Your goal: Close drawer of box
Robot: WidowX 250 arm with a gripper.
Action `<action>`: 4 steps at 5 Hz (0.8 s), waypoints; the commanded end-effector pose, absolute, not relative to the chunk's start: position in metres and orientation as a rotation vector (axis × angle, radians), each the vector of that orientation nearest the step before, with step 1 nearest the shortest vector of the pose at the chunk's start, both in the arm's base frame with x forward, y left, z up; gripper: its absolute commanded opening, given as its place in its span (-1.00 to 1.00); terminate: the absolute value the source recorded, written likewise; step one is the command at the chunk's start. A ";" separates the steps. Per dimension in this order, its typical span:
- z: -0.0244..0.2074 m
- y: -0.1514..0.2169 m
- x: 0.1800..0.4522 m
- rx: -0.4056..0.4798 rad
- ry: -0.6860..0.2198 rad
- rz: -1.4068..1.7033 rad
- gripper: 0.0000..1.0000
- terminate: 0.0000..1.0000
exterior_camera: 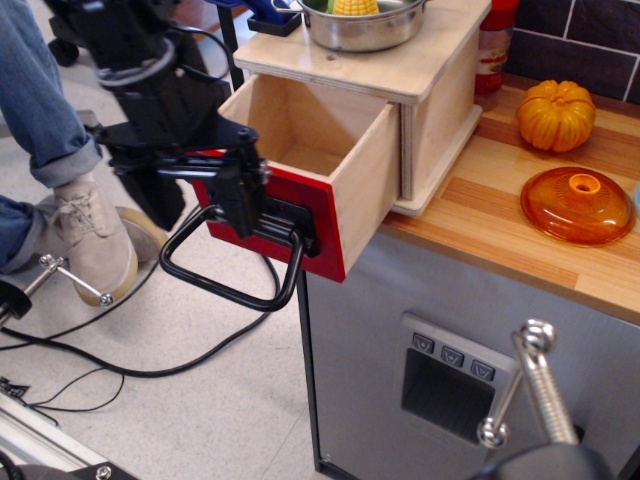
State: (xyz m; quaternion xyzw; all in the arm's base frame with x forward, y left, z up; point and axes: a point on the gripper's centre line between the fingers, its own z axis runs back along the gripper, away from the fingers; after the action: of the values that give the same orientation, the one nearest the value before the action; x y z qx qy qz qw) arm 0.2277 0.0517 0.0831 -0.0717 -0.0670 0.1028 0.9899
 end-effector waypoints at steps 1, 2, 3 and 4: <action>0.091 0.057 0.263 -0.099 -0.210 0.222 1.00 -1.00; 0.091 0.057 0.278 -0.070 -0.221 0.220 1.00 -1.00; 0.089 0.057 0.290 -0.041 -0.245 0.202 1.00 -1.00; 0.100 0.060 0.309 -0.012 -0.233 0.171 1.00 -1.00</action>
State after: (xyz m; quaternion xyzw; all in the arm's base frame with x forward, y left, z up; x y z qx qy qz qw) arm 0.3036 0.0572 0.0862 -0.0095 -0.0920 0.0730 0.9930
